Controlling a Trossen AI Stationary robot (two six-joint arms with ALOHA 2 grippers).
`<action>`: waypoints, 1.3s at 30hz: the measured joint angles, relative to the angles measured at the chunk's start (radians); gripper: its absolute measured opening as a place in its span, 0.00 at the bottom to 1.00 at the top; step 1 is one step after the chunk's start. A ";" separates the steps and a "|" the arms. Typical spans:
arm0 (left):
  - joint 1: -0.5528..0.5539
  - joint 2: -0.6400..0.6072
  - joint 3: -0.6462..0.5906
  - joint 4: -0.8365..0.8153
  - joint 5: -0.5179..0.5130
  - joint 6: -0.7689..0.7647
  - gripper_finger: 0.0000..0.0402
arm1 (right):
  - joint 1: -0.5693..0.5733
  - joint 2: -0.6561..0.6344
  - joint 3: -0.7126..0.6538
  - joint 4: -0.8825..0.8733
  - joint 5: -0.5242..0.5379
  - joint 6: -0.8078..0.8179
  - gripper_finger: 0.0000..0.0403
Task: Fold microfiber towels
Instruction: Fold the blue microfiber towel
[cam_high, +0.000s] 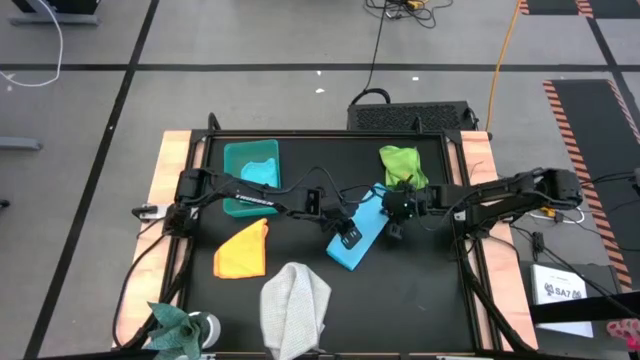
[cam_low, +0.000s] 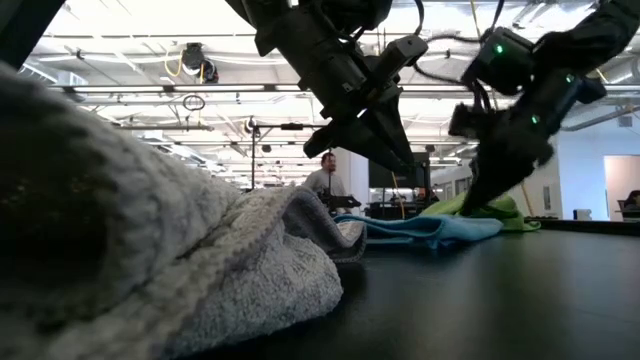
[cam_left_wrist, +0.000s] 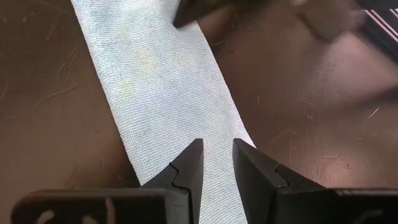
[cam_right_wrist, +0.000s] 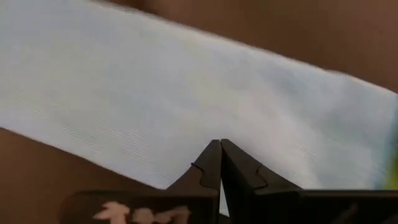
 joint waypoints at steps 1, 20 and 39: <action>0.000 0.000 0.000 0.000 0.000 0.000 0.22 | 0.005 -0.005 0.011 0.001 -0.034 0.019 0.00; 0.019 0.044 -0.001 0.022 -0.081 0.226 0.03 | 0.097 -0.336 0.165 -0.008 -0.143 0.121 0.00; 0.017 0.188 0.000 0.142 -0.122 0.062 0.00 | 0.097 -0.429 0.165 -0.075 -0.021 0.124 0.00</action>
